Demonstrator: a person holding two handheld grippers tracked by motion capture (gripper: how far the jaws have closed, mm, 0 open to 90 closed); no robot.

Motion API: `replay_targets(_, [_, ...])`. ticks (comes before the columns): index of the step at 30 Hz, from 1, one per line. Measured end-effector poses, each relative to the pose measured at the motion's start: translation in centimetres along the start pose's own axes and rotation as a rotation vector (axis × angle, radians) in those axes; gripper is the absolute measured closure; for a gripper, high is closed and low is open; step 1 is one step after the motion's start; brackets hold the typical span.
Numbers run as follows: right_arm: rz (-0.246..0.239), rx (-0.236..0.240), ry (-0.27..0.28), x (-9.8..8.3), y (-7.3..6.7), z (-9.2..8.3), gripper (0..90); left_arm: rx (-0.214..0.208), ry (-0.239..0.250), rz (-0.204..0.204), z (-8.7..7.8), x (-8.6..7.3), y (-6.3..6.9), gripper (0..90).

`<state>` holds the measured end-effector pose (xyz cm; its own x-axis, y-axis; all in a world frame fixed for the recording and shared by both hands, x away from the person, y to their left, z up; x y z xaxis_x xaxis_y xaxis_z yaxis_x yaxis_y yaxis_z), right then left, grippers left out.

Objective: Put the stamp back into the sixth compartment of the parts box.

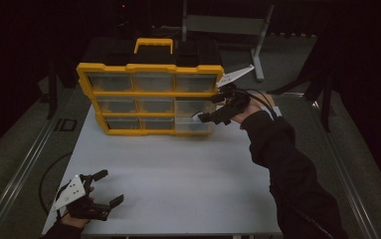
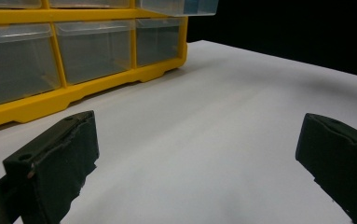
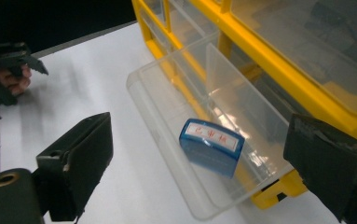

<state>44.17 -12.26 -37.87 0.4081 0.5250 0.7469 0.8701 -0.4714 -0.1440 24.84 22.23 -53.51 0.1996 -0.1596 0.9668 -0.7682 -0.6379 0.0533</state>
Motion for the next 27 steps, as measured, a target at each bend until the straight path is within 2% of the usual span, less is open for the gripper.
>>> replay_targets(7, [-0.007, -0.001, -0.002, -1.0, -0.5, -0.8, 8.5, -0.006, 0.003, 0.001, -0.1, 0.0, 0.1, 0.5])
replay_targets(8, [-0.005, 0.011, -0.004, -1.2, -0.7, -1.0, 8.5, -0.006, 0.004, 0.000, -0.1, 0.0, 0.0, 0.5])
replay_targets(10, [-0.006, 0.002, -0.001, -1.5, -0.8, -1.2, 8.4, -0.005, 0.002, 0.002, -0.1, 0.0, 0.1, 0.4])
replay_targets(16, [-0.029, 0.002, 0.010, -2.7, -1.1, -1.6, 8.5, -0.005, 0.000, 0.003, 0.0, 0.0, 0.1, 0.4])
replay_targets(27, [-0.037, 0.010, 0.033, -5.6, -1.2, -1.9, 8.5, -0.007, 0.000, 0.006, -0.1, 0.0, 0.1, 0.4])
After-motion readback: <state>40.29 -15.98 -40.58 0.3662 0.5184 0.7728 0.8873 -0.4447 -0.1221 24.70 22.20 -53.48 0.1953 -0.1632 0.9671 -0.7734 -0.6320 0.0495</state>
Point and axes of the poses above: each handheld gripper's, and its own axes: z roughly forward along the jaws, x roughly out of its top, y roughly to its right, the point moved 6 cm from there along z, roughly forward along the jaws, and after that the axes turned 2 degrees about z, right-handed, at the moved point
